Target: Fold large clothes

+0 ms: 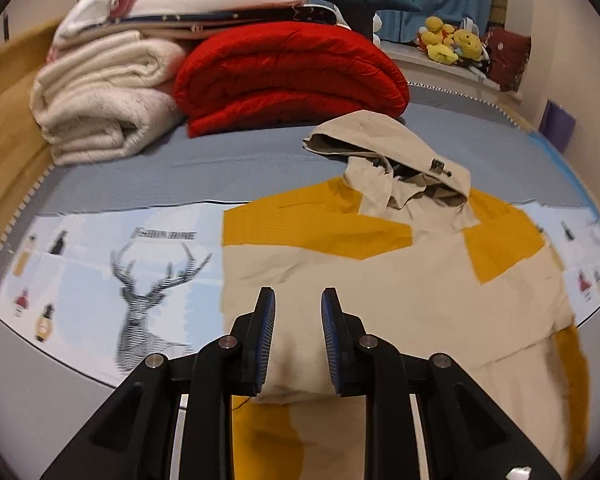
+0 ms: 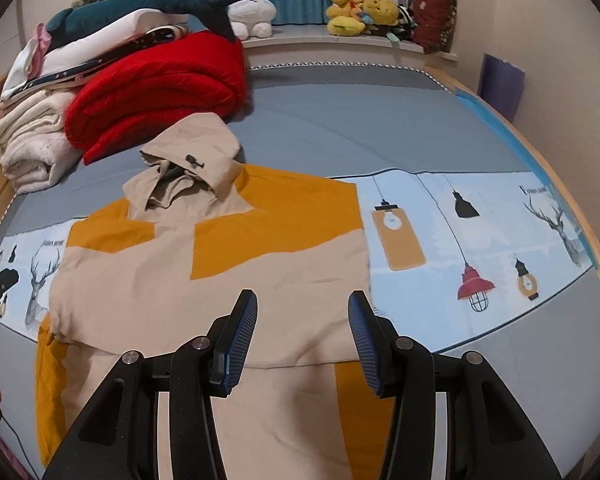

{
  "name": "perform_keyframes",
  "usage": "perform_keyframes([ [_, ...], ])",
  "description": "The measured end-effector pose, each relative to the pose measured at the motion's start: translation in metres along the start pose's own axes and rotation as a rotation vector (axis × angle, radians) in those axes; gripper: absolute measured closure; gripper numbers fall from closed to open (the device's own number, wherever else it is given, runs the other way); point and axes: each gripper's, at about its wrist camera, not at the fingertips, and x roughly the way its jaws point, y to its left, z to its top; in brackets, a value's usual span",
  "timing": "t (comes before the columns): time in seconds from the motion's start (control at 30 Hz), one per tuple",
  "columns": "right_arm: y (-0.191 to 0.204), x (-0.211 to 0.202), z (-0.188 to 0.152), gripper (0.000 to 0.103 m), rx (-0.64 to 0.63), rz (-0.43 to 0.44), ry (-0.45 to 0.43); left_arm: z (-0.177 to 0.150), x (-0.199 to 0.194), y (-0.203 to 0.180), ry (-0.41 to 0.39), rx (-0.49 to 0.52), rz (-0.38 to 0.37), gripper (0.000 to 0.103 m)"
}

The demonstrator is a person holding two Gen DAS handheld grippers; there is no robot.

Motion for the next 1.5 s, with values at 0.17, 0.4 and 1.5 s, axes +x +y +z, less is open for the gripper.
perform_keyframes([
  [0.17, -0.004, -0.002, 0.007, 0.083, 0.011, 0.031, -0.007, 0.047, 0.043, 0.000, -0.009, -0.006, 0.008, 0.083],
  [0.4, -0.006, 0.015, 0.009, 0.086, 0.022, 0.023, 0.023, 0.124, 0.128, -0.021, -0.024, 0.109, 0.015, 0.083],
  [1.5, -0.016, 0.059, 0.005, 0.084, 0.050, 0.001, 0.092, 0.221, 0.273, -0.078, -0.081, 0.280, 0.005, 0.103],
])
